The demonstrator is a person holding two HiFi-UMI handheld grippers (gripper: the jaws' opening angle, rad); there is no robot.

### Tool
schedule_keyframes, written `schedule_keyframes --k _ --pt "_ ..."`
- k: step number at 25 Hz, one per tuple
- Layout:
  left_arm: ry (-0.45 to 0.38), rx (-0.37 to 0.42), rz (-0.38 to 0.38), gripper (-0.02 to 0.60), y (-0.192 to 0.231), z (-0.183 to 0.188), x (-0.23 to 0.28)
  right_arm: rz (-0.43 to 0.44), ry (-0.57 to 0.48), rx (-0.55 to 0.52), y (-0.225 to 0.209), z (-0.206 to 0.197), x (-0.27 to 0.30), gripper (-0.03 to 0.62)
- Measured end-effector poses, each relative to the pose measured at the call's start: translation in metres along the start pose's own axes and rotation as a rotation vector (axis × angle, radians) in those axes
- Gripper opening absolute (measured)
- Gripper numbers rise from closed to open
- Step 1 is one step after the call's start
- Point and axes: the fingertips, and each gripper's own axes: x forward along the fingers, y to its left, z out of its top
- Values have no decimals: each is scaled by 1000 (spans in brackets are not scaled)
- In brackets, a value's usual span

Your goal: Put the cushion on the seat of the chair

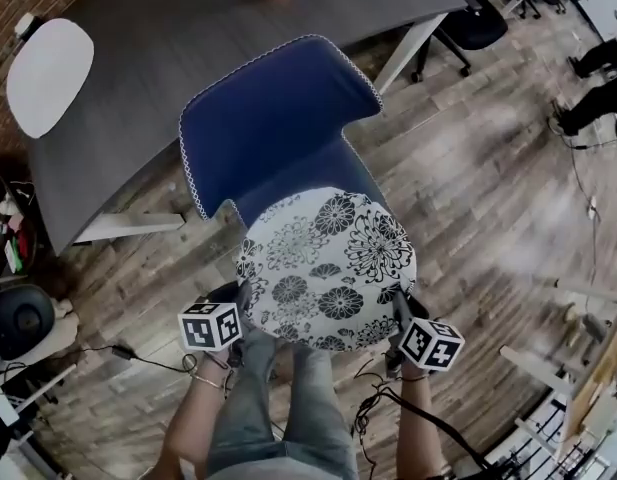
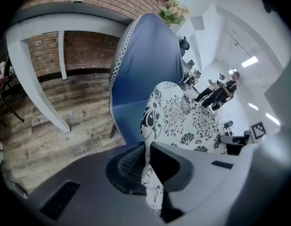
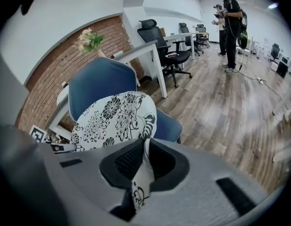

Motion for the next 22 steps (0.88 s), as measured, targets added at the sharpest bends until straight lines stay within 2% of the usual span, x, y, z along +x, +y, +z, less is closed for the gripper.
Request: schedule_keyframes --k 9,12,14,22 --pt "13 57 9 12 -13 -4 -8 11 3 -34 1 1 0 29" --pt "47 175 -36 14 -13 13 -21 -27 -66 45 15 -15 -19 29" --pt "67 217 -60 14 -14 16 -24 -39 -96 80 20 -22 -27 29" --pt "49 174 -18 14 -14 12 -16 -3 -84 15 9 -2 -12 29"
